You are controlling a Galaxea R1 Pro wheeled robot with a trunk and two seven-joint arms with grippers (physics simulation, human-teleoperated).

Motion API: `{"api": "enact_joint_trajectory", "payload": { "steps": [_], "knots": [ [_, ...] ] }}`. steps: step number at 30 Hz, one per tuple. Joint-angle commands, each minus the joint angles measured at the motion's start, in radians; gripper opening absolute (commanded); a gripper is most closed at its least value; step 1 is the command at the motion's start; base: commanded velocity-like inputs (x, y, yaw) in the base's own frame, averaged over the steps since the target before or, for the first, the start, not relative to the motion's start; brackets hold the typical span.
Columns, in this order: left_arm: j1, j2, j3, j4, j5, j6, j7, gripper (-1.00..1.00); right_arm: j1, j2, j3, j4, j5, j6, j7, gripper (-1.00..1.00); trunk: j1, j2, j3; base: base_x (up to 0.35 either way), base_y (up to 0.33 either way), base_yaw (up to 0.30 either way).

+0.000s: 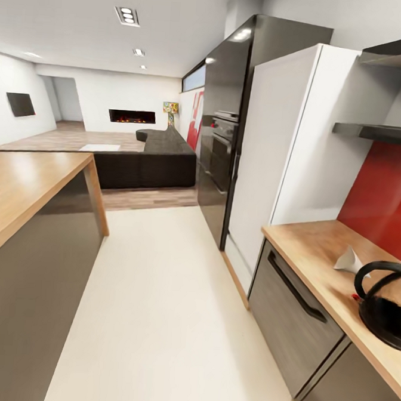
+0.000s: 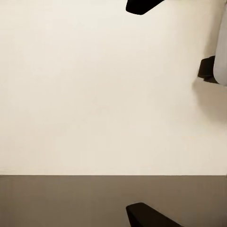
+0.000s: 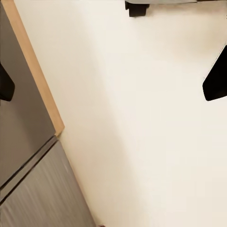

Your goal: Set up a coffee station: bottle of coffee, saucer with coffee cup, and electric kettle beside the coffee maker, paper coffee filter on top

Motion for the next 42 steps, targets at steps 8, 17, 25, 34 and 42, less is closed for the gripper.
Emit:
{"api": "enact_joint_trajectory", "payload": {
  "steps": [8,17,25,34,42],
  "knots": [
    [-0.001,0.0,0.001,0.001,0.004,-0.003,0.003,1.0,-0.001,0.0,-0.002,0.0,0.0,-0.004,-0.001,1.0,0.001,-0.002,-0.002,0.337,0.035,0.0],
    [-0.001,0.0,0.001,0.001,0.004,-0.003,0.003,1.0,-0.001,0.0,-0.002,0.0,0.0,-0.005,-0.001,1.0,0.001,-0.002,0.001,0.337,0.004,-0.084],
    [-0.001,0.0,0.001,0.001,0.004,-0.003,0.003,1.0,-0.001,0.0,-0.002,0.0,0.0,-0.004,-0.001,1.0,0.001,-0.002,0.006,0.337,0.002,-0.193],
    [-0.001,0.0,0.001,0.001,0.005,-0.003,0.003,1.0,-0.001,0.0,-0.002,0.0,-0.001,-0.005,-0.002,1.0,0.001,-0.002,0.006,0.337,0.099,-0.03],
    [-0.001,0.0,0.001,0.001,0.005,-0.003,0.003,1.0,-0.001,0.0,-0.002,0.0,-0.001,-0.005,-0.001,1.0,0.001,-0.002,0.006,0.314,0.19,-0.209]
  ]
}}
